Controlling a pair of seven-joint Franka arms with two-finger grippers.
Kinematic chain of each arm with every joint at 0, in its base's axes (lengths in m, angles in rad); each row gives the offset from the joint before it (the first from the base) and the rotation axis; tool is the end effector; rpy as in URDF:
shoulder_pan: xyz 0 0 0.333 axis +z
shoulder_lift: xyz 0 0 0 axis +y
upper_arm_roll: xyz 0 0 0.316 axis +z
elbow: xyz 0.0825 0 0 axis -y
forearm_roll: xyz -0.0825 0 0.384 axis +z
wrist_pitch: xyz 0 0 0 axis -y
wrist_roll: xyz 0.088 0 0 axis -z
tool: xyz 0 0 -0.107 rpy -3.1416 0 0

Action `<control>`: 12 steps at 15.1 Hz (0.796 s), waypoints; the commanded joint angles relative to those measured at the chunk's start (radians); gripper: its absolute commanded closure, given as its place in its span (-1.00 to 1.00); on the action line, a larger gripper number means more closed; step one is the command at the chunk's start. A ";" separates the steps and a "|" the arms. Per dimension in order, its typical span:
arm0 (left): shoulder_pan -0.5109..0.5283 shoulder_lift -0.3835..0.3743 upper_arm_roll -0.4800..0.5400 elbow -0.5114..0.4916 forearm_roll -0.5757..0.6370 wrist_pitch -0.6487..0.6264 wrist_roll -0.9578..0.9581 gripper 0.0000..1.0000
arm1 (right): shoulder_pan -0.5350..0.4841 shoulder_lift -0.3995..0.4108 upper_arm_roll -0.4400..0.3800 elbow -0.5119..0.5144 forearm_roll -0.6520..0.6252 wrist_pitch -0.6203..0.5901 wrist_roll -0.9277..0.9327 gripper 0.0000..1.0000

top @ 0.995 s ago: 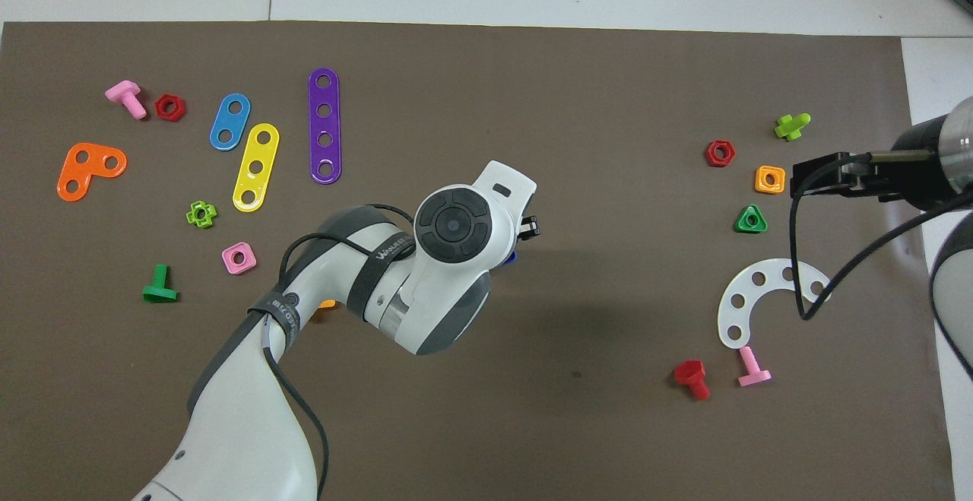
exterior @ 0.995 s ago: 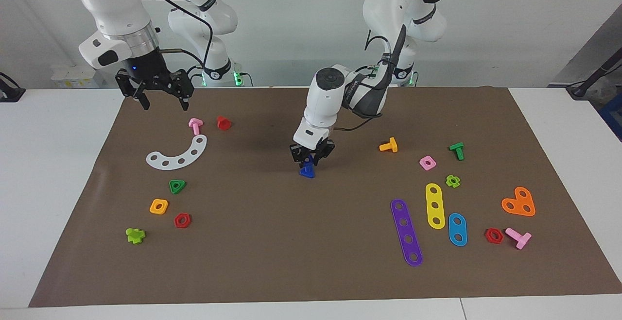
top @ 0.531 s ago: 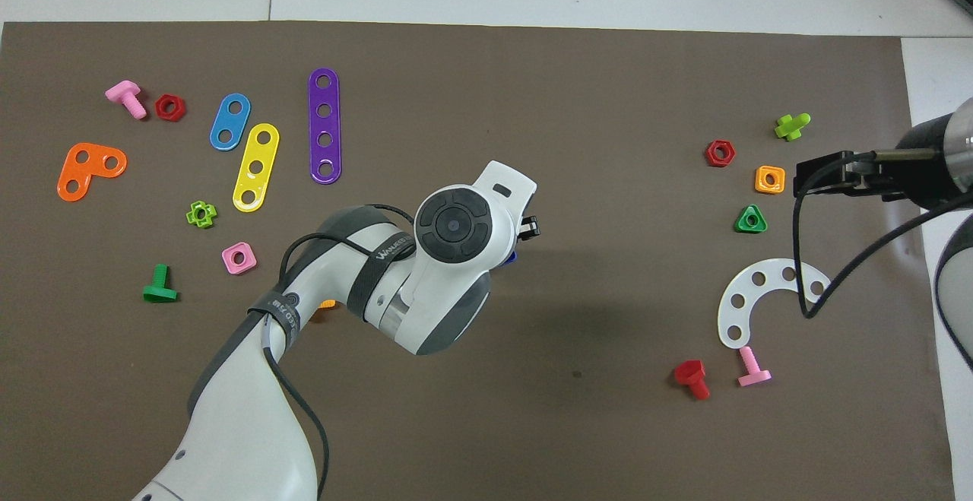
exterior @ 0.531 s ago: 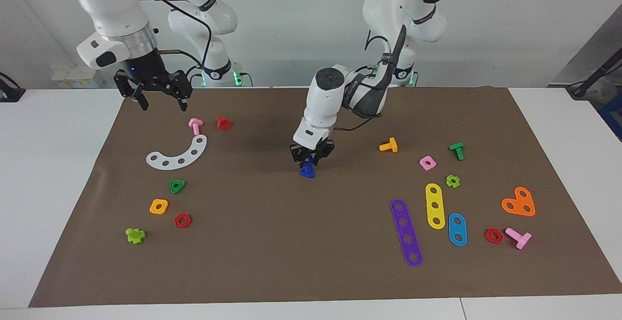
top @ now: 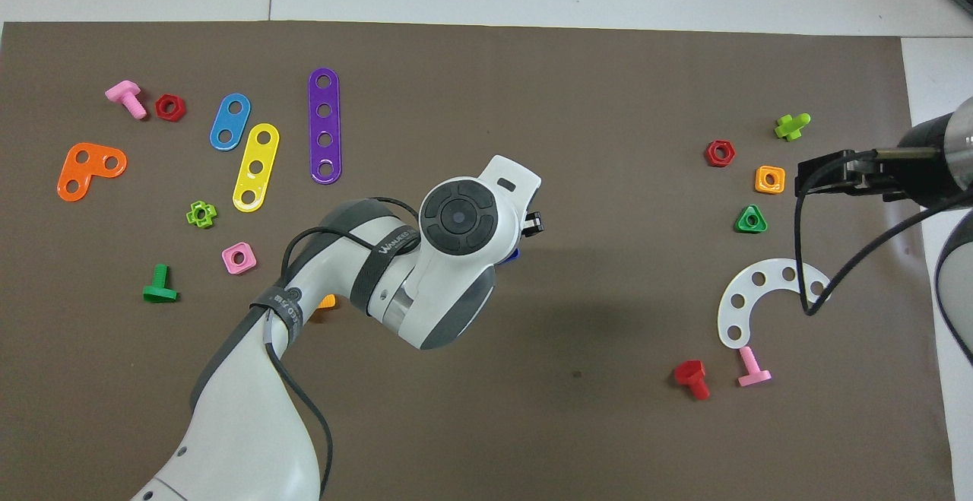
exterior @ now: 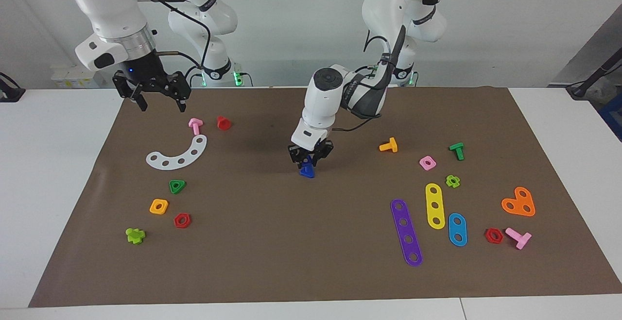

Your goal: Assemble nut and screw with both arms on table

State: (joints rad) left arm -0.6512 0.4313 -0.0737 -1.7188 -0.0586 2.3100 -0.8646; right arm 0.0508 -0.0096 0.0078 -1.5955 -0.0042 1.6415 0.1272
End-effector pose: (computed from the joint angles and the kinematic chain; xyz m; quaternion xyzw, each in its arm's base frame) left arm 0.5098 -0.4462 0.3535 0.9918 0.0920 0.0289 0.0840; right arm 0.5575 0.0323 0.6245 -0.9990 0.0342 -0.0279 0.0004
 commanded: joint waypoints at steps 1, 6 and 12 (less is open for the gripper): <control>-0.016 0.017 0.020 0.025 0.014 -0.017 -0.014 1.00 | -0.019 0.011 0.008 0.014 0.035 -0.002 -0.023 -0.99; -0.019 0.017 0.020 -0.014 0.039 0.020 -0.014 1.00 | -0.012 0.008 0.006 0.008 0.032 0.021 -0.024 -1.00; -0.024 0.012 0.020 -0.061 0.092 0.051 -0.014 1.00 | -0.012 0.000 0.006 -0.009 0.026 0.023 -0.021 -1.00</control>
State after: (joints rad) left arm -0.6519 0.4383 -0.0713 -1.7391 -0.0045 2.3220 -0.8645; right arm 0.0508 -0.0070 0.0089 -1.5967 -0.0021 1.6534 0.1272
